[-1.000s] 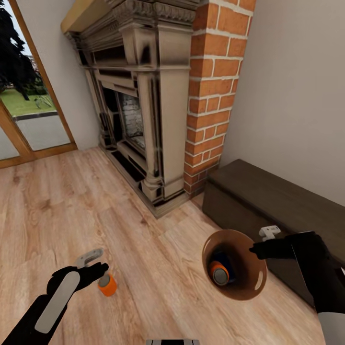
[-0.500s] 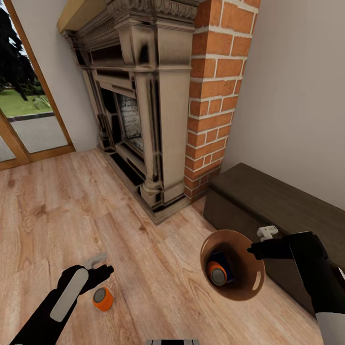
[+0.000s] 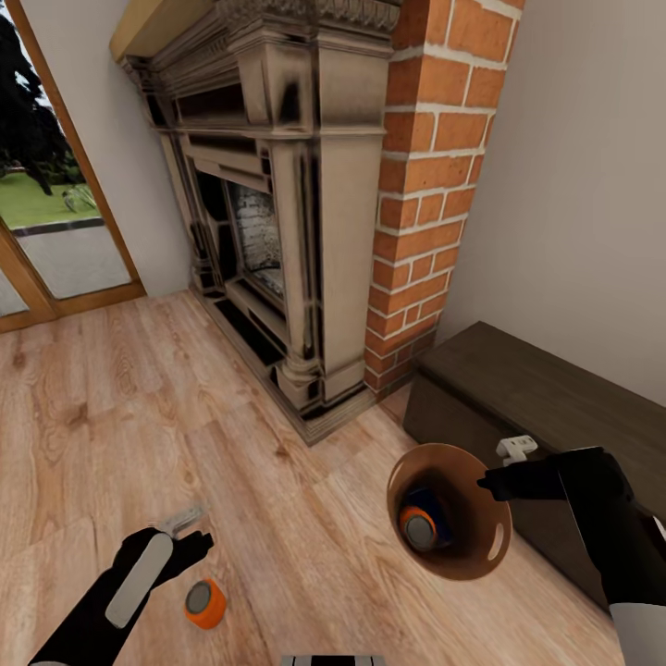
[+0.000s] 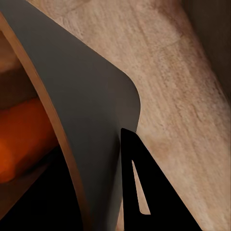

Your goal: Put the three can of soda from the living room inside the tash can in the kitchen.

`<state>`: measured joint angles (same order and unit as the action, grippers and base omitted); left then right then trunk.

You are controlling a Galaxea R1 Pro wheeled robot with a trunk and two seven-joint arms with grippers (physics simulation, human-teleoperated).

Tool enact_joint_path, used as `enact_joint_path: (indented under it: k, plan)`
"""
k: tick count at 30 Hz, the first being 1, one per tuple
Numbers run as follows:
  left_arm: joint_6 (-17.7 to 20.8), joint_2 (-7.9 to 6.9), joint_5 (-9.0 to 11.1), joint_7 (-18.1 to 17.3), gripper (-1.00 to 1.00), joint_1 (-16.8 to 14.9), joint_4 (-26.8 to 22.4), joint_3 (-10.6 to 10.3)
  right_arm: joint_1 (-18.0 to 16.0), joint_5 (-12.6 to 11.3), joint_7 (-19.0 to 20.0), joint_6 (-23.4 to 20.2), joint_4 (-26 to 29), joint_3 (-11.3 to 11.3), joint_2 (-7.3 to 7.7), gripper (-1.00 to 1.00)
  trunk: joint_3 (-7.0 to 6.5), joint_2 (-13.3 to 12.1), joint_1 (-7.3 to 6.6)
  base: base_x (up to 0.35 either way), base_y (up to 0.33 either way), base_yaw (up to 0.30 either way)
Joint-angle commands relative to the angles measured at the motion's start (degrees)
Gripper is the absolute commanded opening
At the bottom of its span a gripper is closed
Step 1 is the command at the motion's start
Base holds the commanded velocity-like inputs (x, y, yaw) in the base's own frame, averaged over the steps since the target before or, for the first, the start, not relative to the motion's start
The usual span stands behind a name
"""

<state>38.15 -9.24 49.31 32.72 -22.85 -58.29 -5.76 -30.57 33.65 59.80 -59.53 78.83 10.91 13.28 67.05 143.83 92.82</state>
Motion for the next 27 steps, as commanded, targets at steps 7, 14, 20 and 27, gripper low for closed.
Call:
enact_joint_path:
  k: [7,14,20,27]
  plan:
    - [-2.73,0.35,-2.41,-3.21,1.00,-0.29,4.07,0.13,-0.02,-0.86,0.14,-0.47,0.01,0.06,0.05,-1.00,-0.01,0.00,-0.01,0.011,0.008,0.000]
    - [-2.88,-0.12,-1.97,-4.29,1.00,-0.50,4.52,0.77,-0.02,-0.93,0.14,-0.47,0.01,0.17,0.21,-1.00,-0.01,0.00,-0.01,0.000,0.000,0.000]
    - [-2.55,-0.24,-2.33,-4.23,1.00,-0.80,4.82,0.84,-0.02,-1.00,0.21,-0.47,0.01,0.17,0.32,-1.00,1.10,0.07,0.12,0.000,0.000,0.000]
    - [-2.79,-0.28,-2.54,-4.20,1.00,-2.62,6.68,0.82,0.33,-1.26,0.29,-0.47,3.20,0.16,0.43,-1.00,2.65,0.16,0.30,0.000,0.000,0.000]
